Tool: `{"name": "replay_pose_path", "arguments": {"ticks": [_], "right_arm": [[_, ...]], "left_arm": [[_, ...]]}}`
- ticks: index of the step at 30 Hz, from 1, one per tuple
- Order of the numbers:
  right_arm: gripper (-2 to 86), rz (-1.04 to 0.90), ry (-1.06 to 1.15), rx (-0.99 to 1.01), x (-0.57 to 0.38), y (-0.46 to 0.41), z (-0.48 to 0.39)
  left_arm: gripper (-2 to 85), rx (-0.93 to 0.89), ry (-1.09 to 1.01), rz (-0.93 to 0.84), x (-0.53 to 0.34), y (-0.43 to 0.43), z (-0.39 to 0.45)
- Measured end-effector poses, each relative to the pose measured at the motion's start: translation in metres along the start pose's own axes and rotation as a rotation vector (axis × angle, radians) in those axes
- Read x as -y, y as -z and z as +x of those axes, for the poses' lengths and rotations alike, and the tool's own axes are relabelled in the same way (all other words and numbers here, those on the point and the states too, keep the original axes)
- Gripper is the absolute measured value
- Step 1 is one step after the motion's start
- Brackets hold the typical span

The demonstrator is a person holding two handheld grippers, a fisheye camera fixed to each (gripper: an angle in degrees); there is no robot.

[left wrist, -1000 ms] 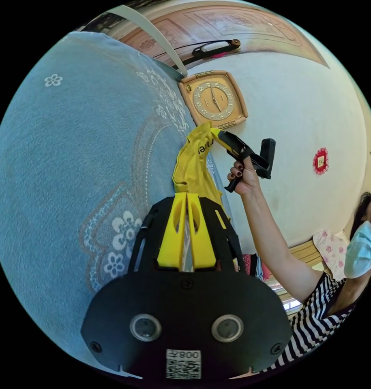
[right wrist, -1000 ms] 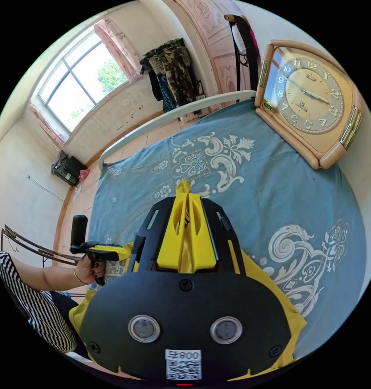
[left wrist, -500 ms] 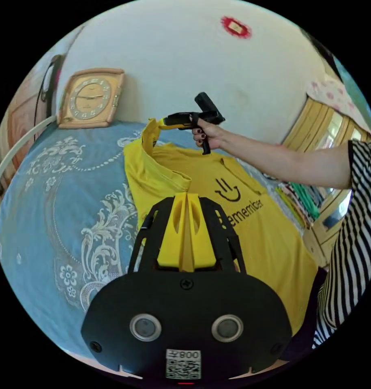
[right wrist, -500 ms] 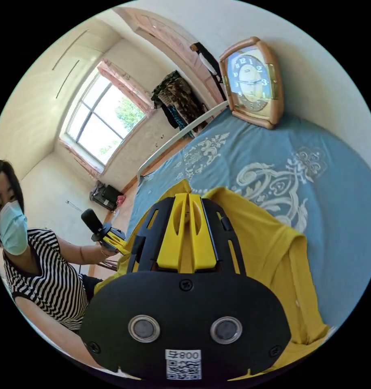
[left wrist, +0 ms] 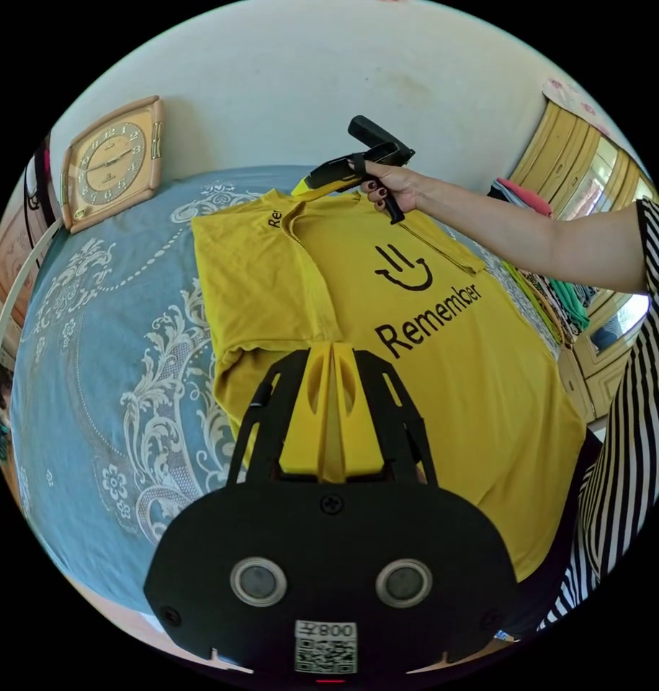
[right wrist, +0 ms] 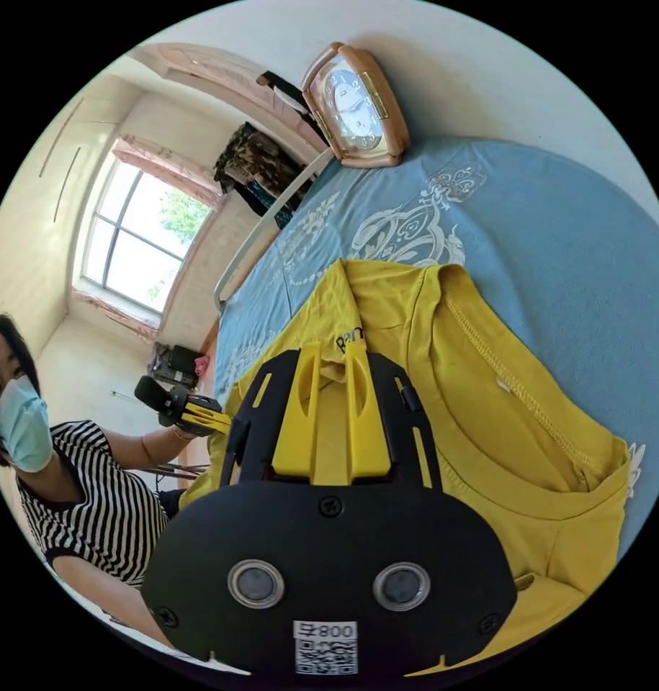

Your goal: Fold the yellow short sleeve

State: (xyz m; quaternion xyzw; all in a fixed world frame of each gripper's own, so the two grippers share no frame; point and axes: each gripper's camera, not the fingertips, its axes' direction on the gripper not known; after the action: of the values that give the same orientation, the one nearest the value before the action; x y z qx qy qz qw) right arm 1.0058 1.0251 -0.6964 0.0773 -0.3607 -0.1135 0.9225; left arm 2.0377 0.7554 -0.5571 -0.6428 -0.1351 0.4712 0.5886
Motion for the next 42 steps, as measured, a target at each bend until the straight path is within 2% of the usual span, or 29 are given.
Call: {"name": "replay_pose_path", "arguments": {"ticks": [5,7,12,18,25,33,38,42], "right_arm": [[6.0,-0.044,0.0,-0.161,0.01,-0.011,-0.019],[5.2,-0.096,-0.006,-0.282,0.008,-0.016,-0.025],[4.4,-0.138,-0.044,-0.37,-0.004,-0.019,-0.034],[5.9,-0.033,0.077,-0.338,0.014,-0.024,-0.08],[5.9,-0.132,0.156,-0.362,0.062,-0.092,-0.12],[0.9,-0.163,0.174,-0.501,0.063,-0.112,-0.153],[0.4,-0.157,0.193,-0.501,0.058,-0.108,-0.175],[0.2,-0.15,0.123,-0.476,0.036,-0.099,-0.172]], "left_arm": [[0.8,0.003,0.009,0.057,0.004,-0.014,0.015],[0.9,0.005,0.014,0.066,0.009,-0.025,0.018],[0.4,-0.017,0.034,-0.082,0.02,-0.077,0.023],[0.3,-0.006,0.131,-0.007,0.006,-0.071,0.01],[0.3,0.03,0.222,-0.049,0.001,-0.085,-0.015],[0.2,0.027,0.275,-0.028,-0.016,-0.088,-0.031],[0.2,0.04,0.297,-0.018,-0.026,-0.083,-0.038],[0.2,0.017,0.3,-0.019,-0.033,-0.075,-0.043]]}}
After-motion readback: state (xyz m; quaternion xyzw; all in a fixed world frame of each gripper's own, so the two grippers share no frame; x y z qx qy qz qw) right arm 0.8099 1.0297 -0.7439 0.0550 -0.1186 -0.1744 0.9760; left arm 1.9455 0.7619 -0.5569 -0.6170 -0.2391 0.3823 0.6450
